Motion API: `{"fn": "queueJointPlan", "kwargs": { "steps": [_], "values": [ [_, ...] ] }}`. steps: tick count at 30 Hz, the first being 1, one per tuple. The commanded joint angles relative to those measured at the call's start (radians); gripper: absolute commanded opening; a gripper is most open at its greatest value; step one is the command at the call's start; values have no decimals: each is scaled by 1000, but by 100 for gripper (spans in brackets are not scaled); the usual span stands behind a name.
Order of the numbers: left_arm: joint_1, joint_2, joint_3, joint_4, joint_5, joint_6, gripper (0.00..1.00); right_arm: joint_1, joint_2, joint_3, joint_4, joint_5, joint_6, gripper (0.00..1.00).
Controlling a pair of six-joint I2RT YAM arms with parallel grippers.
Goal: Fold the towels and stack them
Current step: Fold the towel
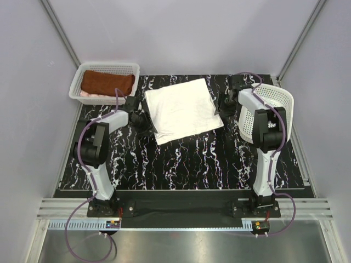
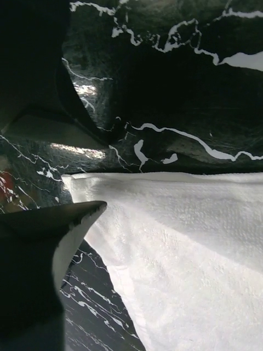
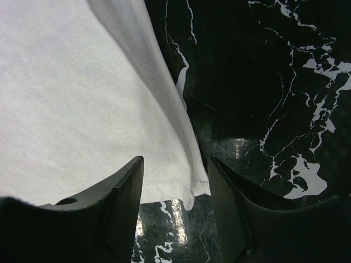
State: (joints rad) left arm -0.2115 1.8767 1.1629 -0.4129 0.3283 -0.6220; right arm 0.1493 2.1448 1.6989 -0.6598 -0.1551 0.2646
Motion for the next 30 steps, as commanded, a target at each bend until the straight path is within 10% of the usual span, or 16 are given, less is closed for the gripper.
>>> {"fn": "queueJointPlan", "kwargs": {
  "steps": [1, 16, 24, 30],
  "values": [
    [-3, -60, -31, -26, -75, 16, 54, -2, 26, 44, -32, 46, -15, 57],
    [-8, 15, -40, 37, -30, -25, 51, 26, -26, -116, -11, 57, 47, 43],
    [-5, 36, 12, -64, -103, 50, 3, 79, -89, -226, 6, 58, 87, 34],
    [-2, -57, -28, -153, -254, 94, 0, 128, -224, -404, 22, 61, 163, 26]
  ]
}}
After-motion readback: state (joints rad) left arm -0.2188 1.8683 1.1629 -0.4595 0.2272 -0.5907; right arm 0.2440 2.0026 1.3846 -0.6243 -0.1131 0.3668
